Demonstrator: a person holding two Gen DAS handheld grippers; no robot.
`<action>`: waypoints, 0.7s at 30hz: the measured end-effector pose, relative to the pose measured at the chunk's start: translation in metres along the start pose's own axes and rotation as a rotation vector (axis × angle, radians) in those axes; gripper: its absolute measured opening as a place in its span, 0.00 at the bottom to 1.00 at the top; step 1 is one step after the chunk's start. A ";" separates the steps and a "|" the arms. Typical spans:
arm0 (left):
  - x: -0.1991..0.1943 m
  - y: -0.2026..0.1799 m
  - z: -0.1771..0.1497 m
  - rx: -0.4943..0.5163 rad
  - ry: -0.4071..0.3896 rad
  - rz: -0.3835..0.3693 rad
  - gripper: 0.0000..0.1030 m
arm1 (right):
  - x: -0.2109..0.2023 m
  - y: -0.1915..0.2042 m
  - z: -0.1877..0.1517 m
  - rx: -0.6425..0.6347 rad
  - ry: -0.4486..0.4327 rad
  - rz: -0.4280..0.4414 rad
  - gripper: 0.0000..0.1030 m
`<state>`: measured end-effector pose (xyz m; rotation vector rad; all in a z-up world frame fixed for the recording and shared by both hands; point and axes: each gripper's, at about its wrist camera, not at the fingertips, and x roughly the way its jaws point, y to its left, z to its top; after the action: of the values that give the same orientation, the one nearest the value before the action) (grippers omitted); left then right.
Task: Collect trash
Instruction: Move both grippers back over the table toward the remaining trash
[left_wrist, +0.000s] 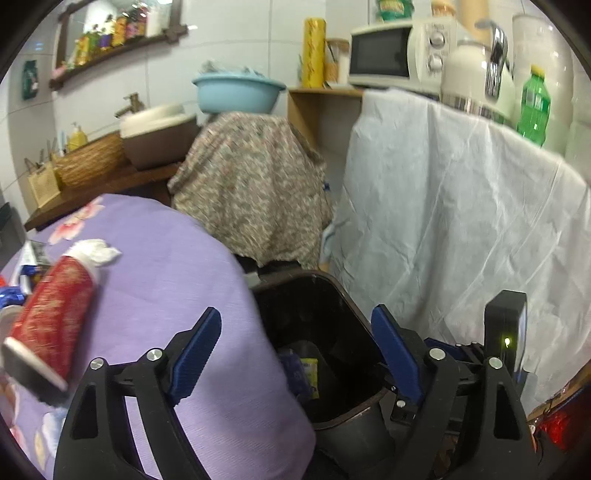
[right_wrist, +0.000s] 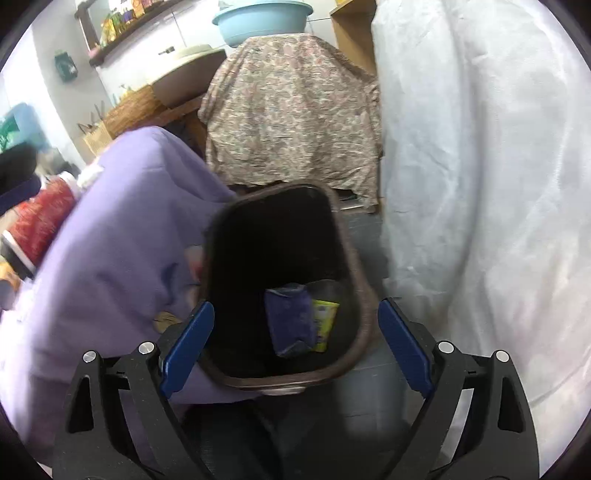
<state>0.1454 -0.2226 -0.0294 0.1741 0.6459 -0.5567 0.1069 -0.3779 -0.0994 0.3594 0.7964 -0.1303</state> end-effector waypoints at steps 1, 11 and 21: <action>-0.010 0.005 -0.001 -0.004 -0.020 0.004 0.82 | -0.002 0.005 0.003 -0.005 -0.007 -0.001 0.87; -0.080 0.060 -0.018 -0.077 -0.134 0.107 0.91 | -0.027 0.076 0.025 -0.108 -0.020 0.161 0.87; -0.131 0.127 -0.052 -0.174 -0.163 0.259 0.93 | -0.038 0.165 0.036 -0.277 -0.029 0.291 0.87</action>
<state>0.1011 -0.0417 0.0074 0.0469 0.5007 -0.2608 0.1458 -0.2383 -0.0057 0.2068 0.7148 0.2450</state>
